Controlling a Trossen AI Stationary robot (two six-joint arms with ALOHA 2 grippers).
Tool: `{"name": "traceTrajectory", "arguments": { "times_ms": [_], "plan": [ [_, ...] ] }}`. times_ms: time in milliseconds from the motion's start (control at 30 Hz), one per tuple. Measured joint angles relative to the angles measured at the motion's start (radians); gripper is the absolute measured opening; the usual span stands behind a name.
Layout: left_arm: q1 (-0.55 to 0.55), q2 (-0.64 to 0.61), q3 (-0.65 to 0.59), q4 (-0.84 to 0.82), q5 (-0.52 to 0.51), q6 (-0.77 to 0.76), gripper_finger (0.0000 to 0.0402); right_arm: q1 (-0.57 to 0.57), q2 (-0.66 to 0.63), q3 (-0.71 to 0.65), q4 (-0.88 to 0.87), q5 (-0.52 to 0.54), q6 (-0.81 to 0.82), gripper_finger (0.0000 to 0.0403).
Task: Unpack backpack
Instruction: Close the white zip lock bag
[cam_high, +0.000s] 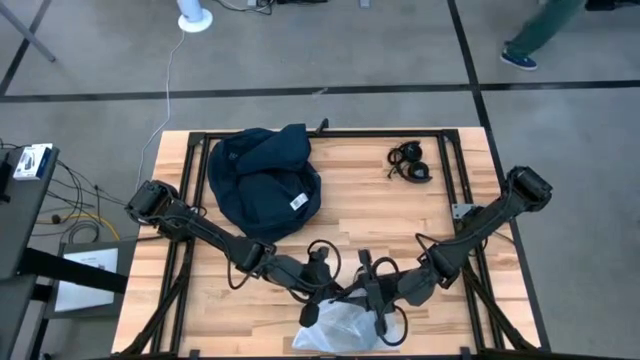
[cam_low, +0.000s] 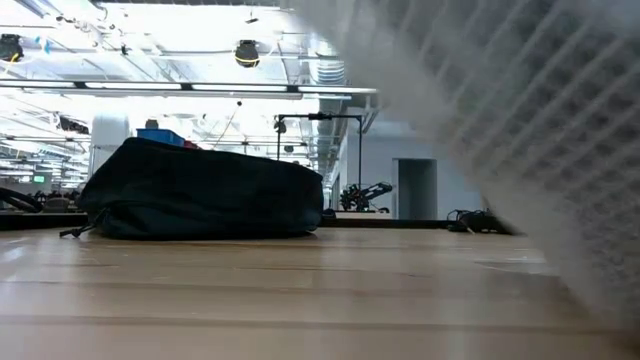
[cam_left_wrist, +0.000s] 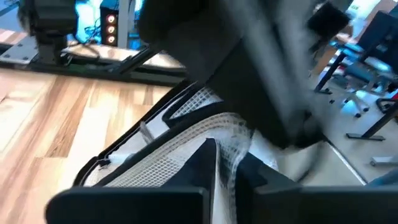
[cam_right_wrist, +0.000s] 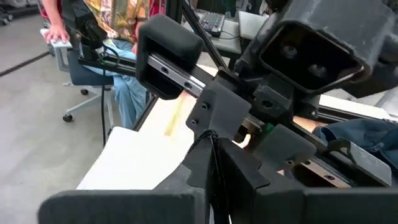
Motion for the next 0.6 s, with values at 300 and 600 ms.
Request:
{"name": "traceTrajectory", "arguments": {
  "times_ms": [300,600],
  "plan": [
    [-0.007,0.000,0.000,-0.043,0.001,0.002,0.0000,-0.002,-0.065,0.001,-0.104,0.007,0.107,0.0146],
    [-0.002,0.000,0.000,-0.080,0.056,-0.077,0.0000,0.054,-0.136,0.009,-0.343,-0.066,0.053,0.0189]
  ]
}}
